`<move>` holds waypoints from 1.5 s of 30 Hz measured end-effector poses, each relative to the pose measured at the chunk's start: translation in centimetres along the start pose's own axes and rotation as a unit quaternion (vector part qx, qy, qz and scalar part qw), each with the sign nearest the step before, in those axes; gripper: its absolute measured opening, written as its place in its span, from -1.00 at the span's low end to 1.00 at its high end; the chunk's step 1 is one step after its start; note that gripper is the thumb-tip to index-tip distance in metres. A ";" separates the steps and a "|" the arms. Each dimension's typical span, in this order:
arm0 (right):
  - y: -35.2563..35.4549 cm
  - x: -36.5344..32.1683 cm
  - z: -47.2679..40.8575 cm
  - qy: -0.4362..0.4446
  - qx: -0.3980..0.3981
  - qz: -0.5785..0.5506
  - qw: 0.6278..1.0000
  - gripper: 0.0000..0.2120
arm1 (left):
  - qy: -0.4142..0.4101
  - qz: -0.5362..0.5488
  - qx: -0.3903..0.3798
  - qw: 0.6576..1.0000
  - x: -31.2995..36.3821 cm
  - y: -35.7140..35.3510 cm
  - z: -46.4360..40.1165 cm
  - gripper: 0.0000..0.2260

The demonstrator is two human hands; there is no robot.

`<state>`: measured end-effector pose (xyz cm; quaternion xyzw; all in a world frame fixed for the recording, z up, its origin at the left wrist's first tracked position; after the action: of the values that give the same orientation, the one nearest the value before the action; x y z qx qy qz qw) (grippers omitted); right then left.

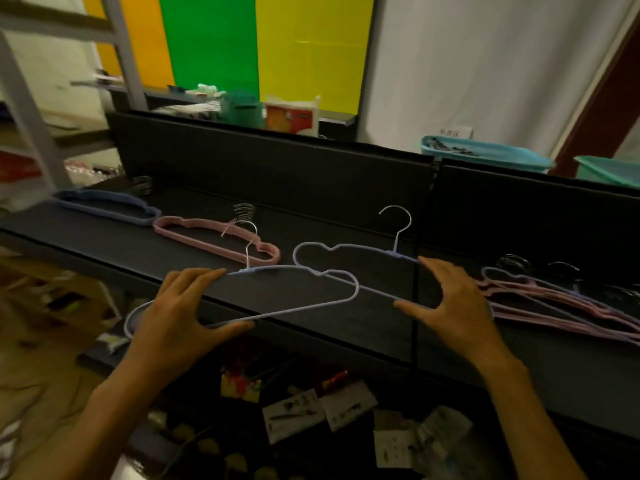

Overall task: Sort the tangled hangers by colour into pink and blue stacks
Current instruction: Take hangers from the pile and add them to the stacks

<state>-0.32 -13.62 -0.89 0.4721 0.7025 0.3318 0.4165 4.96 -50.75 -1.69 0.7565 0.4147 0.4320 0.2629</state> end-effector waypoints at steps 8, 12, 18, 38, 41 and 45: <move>-6.1 -12.3 -4.4 0.027 -0.022 -0.012 0.999 -0.20 | 0.030 -0.016 0.017 0.999 -10.7 6.6 0.6 -0.19; -9.4 -17.9 -7.6 0.042 -0.043 -0.019 0.998 -0.19 | 0.043 -0.043 0.009 0.998 -16.5 8.2 0.7 -0.23; -15.0 -25.1 -12.6 0.048 -0.059 -0.031 0.997 -0.17 | 0.055 -0.046 0.031 0.997 -24.6 10.5 -2.2 -0.22; -21.8 -34.6 -22.5 -0.085 0.001 0.018 0.996 -0.16 | -0.003 0.020 -0.084 0.996 -42.9 11.8 -20.2 -0.21; -21.9 -35.5 -22.7 -0.116 0.012 0.022 0.993 -0.18 | -0.024 0.031 -0.117 0.992 -44.9 10.9 -22.5 -0.20; -21.6 -36.7 -22.3 -0.160 0.036 0.020 0.986 -0.20 | -0.060 0.048 -0.185 0.980 -47.0 9.4 -25.6 -0.19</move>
<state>-21.15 -56.94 0.14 0.5477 0.6286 0.2351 0.4996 -26.84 -94.76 -2.53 0.7379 0.2744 0.4677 0.4019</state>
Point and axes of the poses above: each hand's wrist, its own z-axis away from the middle knuckle, its own y-axis out of the back of the hand, x = y × z, the point moved 3 cm from there along -z, towards the middle knuckle, and after that the axes turned 6 degrees about z, right-handed, at the moved point
